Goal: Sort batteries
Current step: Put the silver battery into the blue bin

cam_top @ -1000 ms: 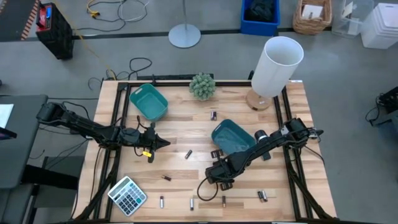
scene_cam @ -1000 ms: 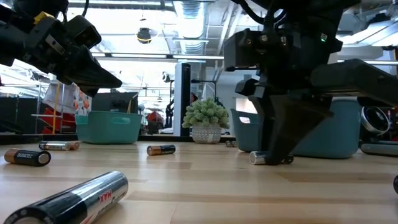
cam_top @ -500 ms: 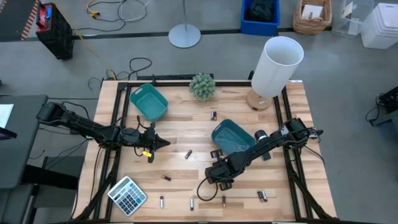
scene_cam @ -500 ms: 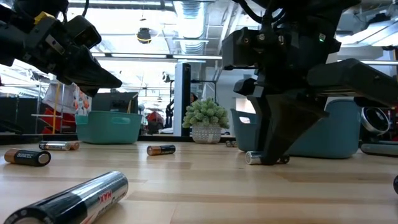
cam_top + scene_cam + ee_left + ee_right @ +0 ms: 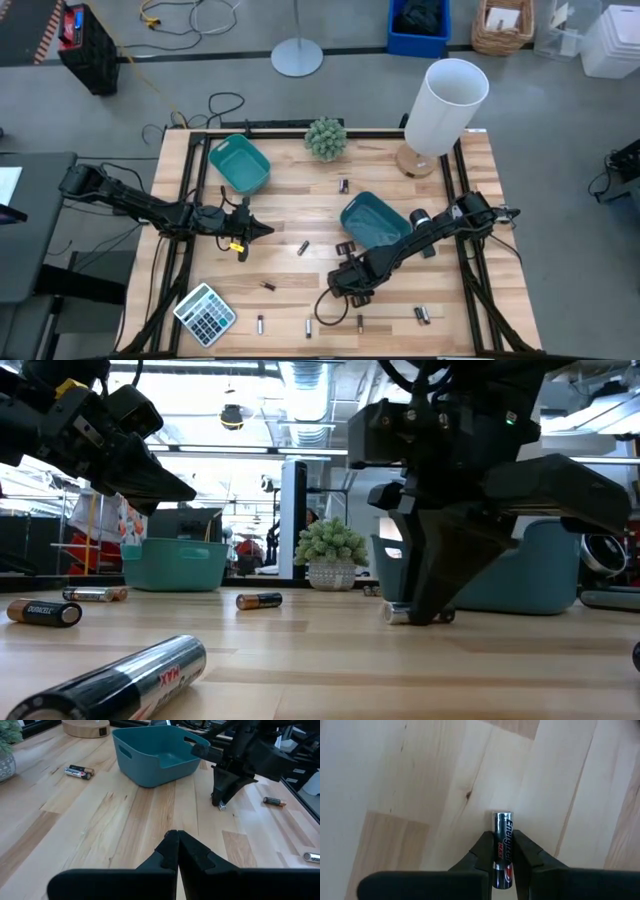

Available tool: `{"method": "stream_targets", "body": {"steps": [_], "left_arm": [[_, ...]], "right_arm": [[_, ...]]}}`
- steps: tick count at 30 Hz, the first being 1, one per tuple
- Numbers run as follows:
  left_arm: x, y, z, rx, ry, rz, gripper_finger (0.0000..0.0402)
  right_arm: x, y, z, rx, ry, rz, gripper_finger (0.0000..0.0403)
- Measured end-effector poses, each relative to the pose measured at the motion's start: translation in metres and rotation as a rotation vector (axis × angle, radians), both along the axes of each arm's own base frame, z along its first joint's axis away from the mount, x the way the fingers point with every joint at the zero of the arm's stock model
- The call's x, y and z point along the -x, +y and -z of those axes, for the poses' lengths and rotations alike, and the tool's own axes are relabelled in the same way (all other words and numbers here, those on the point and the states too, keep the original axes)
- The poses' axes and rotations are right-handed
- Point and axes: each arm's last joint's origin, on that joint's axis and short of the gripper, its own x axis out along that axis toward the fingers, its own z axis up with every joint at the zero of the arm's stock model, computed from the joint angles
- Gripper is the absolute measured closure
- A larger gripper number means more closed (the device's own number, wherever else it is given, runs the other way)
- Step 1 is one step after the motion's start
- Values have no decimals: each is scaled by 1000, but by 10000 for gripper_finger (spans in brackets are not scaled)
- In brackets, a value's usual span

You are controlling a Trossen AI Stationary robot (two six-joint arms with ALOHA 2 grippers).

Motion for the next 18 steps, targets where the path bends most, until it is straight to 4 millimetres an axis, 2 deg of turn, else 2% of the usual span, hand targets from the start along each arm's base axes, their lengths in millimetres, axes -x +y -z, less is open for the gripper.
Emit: {"method": "stream_targets", "body": {"steps": [18], "left_arm": [[0, 0, 0, -7, 0, 2, 401]], "right_arm": [[0, 0, -1, 2, 3, -3, 349]]}}
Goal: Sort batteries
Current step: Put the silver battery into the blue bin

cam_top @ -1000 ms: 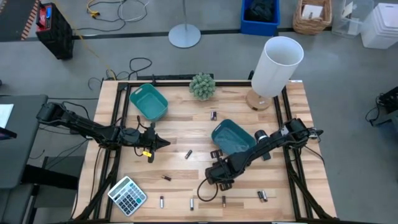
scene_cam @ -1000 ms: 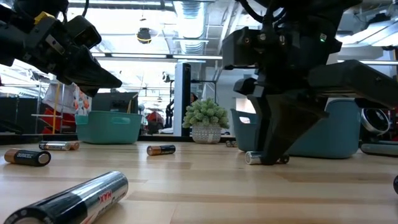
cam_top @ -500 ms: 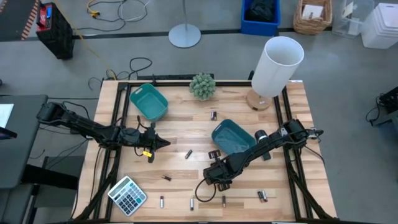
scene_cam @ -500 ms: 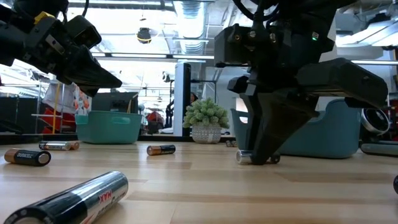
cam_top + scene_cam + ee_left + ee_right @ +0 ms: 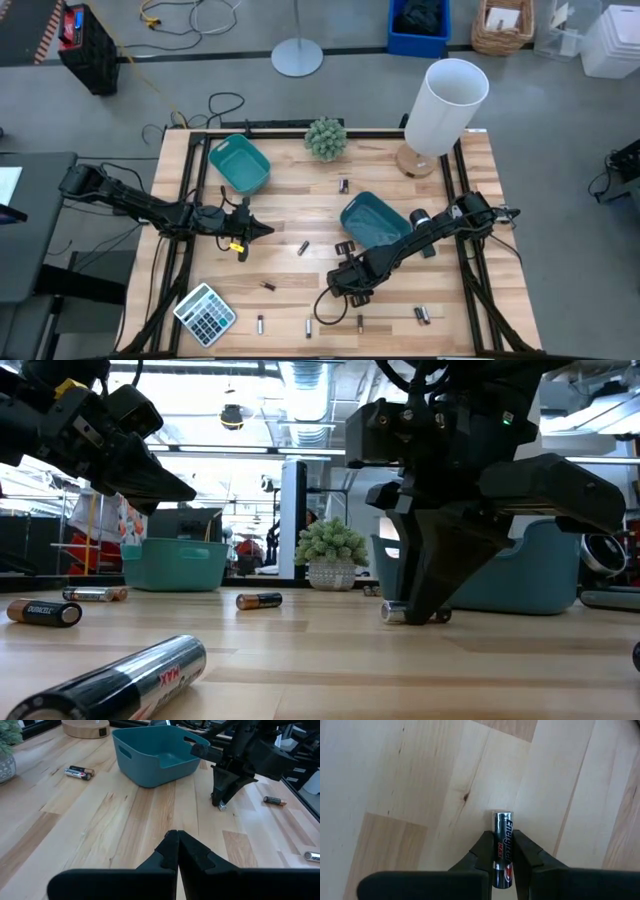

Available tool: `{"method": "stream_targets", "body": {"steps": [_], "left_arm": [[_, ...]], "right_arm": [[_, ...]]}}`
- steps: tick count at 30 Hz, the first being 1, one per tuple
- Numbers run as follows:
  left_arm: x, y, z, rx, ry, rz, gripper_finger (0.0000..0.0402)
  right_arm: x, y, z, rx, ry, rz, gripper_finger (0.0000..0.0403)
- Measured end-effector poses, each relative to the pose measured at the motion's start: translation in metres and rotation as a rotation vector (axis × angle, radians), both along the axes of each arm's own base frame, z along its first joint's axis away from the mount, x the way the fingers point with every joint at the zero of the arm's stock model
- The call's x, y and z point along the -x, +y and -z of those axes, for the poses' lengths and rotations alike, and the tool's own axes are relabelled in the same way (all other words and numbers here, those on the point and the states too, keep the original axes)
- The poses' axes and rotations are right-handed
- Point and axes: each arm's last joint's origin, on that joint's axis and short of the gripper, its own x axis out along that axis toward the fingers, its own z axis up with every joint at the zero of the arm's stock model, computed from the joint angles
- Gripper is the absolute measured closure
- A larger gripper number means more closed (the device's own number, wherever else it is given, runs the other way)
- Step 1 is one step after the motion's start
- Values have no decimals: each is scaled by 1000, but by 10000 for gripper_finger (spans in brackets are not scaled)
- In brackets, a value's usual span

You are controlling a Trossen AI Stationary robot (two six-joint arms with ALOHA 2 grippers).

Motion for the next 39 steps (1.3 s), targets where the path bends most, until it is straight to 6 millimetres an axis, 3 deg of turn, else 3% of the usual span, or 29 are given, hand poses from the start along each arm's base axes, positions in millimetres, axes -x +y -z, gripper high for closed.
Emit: {"method": "stream_targets", "body": {"steps": [8, 19, 28, 32, 39], "left_arm": [[0, 0, 0, 0, 0, 0, 401], [-1, 0, -2, 3, -19, -1, 401], [-3, 7, -8, 3, -84, -44, 401], [-7, 16, -13, 0, -78, -95, 401], [-15, 28, -29, -48, -77, -119, 401]], "right_arm": [[2, -1, -13, -13, -28, -7, 349], [18, -13, -82, 29, -204, -15, 349], [55, -50, -134, 159, -218, 129, 349], [65, -69, -135, 166, -205, 182, 349], [74, -106, -112, 186, -124, 244, 349]]}}
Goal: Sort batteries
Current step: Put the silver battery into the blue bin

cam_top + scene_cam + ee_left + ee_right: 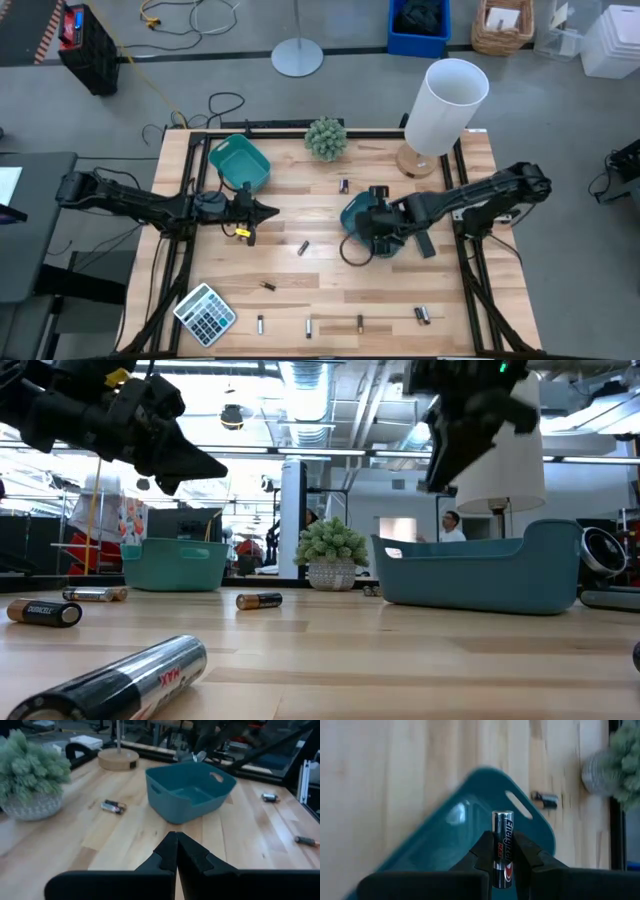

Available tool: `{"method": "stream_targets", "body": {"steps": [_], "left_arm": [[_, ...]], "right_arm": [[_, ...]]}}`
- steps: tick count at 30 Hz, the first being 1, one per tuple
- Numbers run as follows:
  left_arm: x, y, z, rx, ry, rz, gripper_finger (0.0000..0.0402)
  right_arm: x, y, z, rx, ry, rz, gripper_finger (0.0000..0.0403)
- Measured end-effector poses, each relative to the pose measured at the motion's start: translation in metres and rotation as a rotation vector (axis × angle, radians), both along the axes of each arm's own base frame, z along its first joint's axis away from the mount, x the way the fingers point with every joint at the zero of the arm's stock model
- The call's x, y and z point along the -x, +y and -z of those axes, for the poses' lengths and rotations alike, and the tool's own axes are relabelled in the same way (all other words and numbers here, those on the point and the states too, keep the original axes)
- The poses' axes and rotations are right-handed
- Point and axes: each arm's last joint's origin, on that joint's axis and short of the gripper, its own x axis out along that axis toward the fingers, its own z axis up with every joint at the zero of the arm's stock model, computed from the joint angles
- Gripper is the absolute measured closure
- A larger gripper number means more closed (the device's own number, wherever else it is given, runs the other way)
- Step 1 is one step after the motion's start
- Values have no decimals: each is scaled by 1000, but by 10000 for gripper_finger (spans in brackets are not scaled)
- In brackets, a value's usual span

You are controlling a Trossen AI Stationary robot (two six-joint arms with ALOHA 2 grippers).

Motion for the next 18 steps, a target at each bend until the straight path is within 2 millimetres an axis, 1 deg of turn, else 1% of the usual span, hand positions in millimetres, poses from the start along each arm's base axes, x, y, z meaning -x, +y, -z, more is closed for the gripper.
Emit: {"method": "stream_targets", "body": {"steps": [4, 10, 12, 18], "left_arm": [[0, 1, 0, -7, 18, 5, 401], [0, 2, 0, -54, 18, -19, 401], [0, 2, 0, -74, 22, -17, 401], [0, 2, 0, -87, 28, -16, 401]], "right_arm": [[0, -21, 10, -24, 38, 7, 349], [-3, -44, 12, -50, 47, 28, 349], [-3, -49, 12, -63, 50, 35, 349], [-5, -51, 12, -126, 31, 32, 349]]}}
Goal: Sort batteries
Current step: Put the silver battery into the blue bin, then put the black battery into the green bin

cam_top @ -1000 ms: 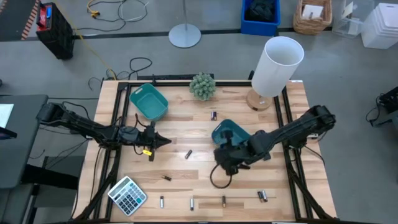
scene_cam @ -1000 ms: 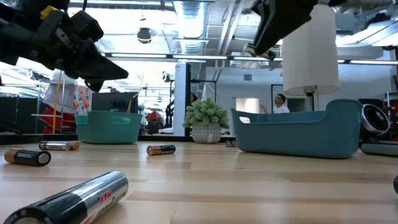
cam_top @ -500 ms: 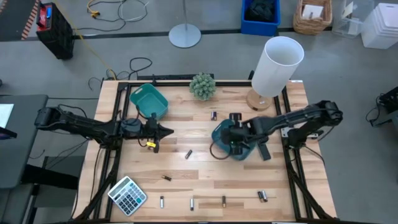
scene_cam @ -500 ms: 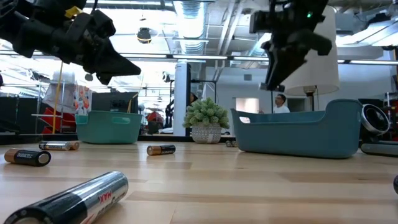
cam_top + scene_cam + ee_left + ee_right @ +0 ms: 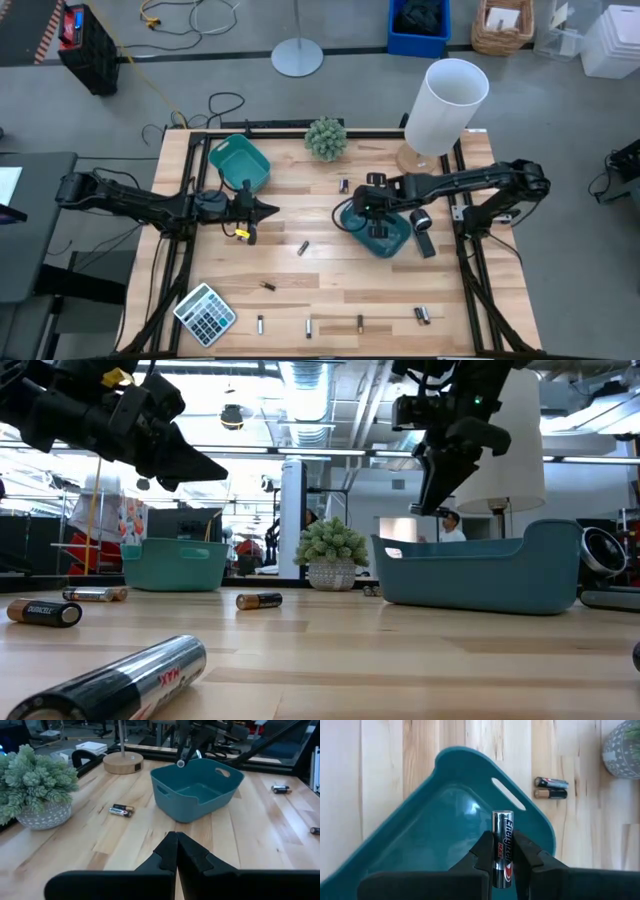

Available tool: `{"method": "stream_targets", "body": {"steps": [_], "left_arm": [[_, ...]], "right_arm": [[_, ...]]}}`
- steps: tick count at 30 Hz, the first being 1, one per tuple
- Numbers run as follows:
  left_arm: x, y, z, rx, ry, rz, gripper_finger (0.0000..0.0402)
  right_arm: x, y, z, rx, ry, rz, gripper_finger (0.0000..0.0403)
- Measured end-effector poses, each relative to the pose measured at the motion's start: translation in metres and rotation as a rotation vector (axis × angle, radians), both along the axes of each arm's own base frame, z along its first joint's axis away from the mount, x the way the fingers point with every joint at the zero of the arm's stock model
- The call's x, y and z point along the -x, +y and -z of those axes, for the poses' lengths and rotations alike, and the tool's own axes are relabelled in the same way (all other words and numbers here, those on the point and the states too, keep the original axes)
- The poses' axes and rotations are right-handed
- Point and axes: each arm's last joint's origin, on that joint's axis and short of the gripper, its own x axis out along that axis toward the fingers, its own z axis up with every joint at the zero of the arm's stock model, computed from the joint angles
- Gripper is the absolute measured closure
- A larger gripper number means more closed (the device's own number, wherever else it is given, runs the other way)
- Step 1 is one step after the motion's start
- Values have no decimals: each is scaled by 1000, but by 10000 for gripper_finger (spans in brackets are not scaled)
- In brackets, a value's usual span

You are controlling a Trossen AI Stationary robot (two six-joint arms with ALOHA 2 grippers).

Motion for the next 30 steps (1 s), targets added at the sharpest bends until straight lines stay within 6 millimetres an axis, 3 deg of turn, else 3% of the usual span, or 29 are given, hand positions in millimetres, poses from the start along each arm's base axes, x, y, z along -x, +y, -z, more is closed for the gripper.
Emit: {"method": "stream_targets", "body": {"steps": [10, 18, 25, 30], "left_arm": [[2, 5, 5, 36, 49, -41, 401], [2, 8, 8, 69, 60, -56, 401], [2, 7, 8, 104, 55, -55, 401], [-3, 6, 3, 135, 47, -67, 386]], "right_arm": [[-7, 1, 11, -15, 17, 17, 343], [-16, 1, 23, -19, 34, 26, 277], [-10, 0, 11, 7, -2, 15, 215], [1, -1, -19, 44, -132, 1, 196]]}}
